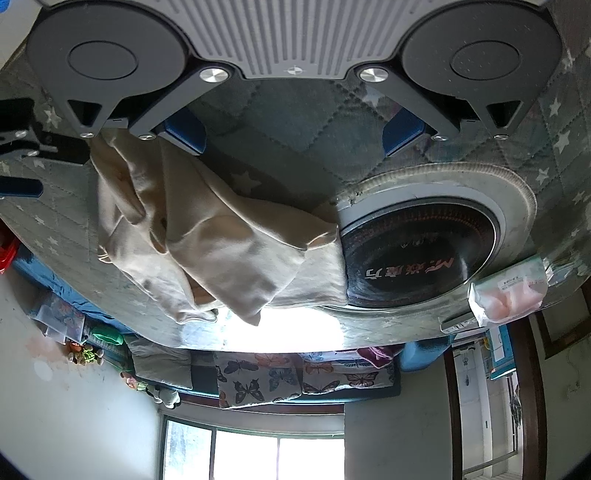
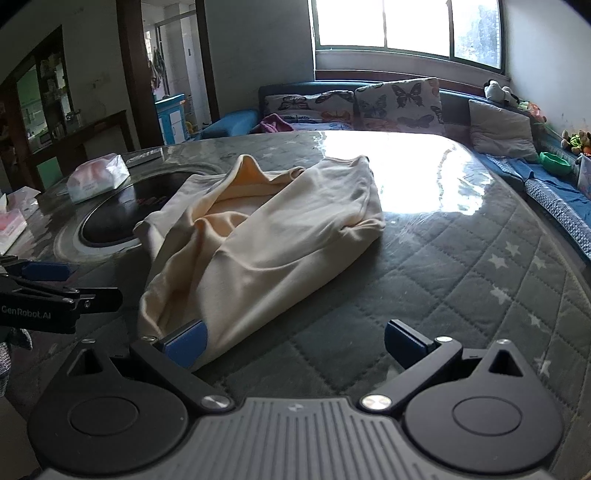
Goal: Fold clothes
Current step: 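Move both grippers toward the crumpled cream sweatshirt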
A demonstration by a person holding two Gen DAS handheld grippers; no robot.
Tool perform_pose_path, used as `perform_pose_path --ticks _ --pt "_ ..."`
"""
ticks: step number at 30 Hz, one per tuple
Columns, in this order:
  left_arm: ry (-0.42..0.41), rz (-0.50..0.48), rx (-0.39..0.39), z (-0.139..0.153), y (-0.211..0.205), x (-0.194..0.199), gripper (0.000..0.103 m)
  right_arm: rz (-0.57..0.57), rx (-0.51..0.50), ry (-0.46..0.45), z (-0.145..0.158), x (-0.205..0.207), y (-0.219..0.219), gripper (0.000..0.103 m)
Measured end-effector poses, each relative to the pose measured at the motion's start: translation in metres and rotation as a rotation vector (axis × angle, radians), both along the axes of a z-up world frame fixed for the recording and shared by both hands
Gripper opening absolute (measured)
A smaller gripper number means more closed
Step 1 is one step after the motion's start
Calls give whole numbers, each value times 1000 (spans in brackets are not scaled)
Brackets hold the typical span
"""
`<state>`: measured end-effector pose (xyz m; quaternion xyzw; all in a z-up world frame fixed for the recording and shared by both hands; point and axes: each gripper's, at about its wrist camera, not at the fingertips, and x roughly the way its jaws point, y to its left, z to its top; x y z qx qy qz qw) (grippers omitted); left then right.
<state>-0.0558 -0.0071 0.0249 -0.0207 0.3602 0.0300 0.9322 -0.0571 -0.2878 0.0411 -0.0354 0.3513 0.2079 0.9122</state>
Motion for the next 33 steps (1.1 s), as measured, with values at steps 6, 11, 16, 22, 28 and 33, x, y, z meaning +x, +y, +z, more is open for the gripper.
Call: perform_pose_path --ticks 6,11,16,22,28,33 --pt "8 -5 -2 1 -7 -8 103 2 -7 7 -1 -6 1 103" --pt "11 -9 1 1 -10 -13 103 3 -10 7 -1 -9 3 103" --pt "21 -11 2 1 -13 -16 103 9 -16 6 0 -12 6 103" --pt "21 -13 7 4 -16 -18 103 16 -17 2 1 -16 10 103" --pt "29 -12 6 6 -18 -16 103 23 -16 -2 3 -17 13 103" --pt "43 -10 11 4 -19 -14 103 32 -18 2 3 -16 17 103"
